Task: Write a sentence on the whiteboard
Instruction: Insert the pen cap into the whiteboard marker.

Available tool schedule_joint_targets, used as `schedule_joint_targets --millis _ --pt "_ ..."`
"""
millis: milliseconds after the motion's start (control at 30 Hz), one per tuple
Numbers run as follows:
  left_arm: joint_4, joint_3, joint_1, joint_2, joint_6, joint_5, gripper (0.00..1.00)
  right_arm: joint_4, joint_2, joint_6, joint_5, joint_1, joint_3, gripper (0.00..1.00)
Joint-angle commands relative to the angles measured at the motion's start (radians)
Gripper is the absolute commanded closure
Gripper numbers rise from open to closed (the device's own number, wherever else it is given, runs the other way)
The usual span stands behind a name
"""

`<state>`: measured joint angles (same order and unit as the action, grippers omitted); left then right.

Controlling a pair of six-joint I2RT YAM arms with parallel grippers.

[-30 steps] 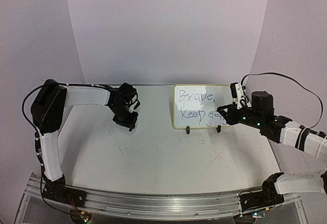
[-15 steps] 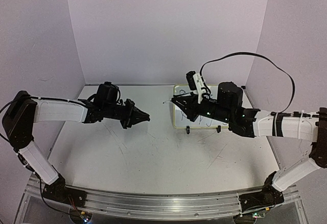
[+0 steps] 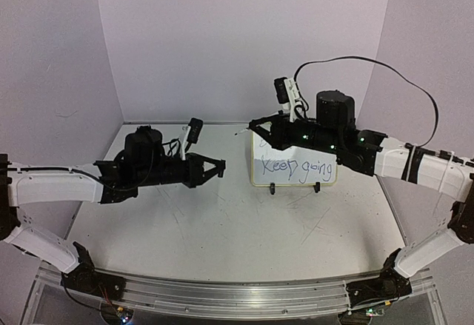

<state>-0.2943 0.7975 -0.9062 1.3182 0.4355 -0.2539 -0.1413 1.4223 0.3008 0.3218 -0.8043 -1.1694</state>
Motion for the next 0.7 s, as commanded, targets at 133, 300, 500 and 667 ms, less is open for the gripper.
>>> schedule_joint_targets --millis 133,300,500,667 --pt "-0.253 -0.162 -0.055 0.007 -0.834 0.361 1.0 0.252 -0.019 0.007 0.113 0.008 -0.09 1.0" --pt "-0.272 -0.165 -0.056 0.016 -0.898 0.297 1.0 0.258 0.018 -0.006 0.089 -0.018 -0.086 1.0" --pt "-0.272 -0.164 -0.055 0.034 -0.901 0.273 1.0 0.2 0.072 -0.017 -0.001 -0.072 -0.099 1.0" --pt "-0.274 -0.159 -0.056 0.057 -0.873 0.264 1.0 0.192 0.121 -0.019 -0.035 -0.114 -0.12 1.0"
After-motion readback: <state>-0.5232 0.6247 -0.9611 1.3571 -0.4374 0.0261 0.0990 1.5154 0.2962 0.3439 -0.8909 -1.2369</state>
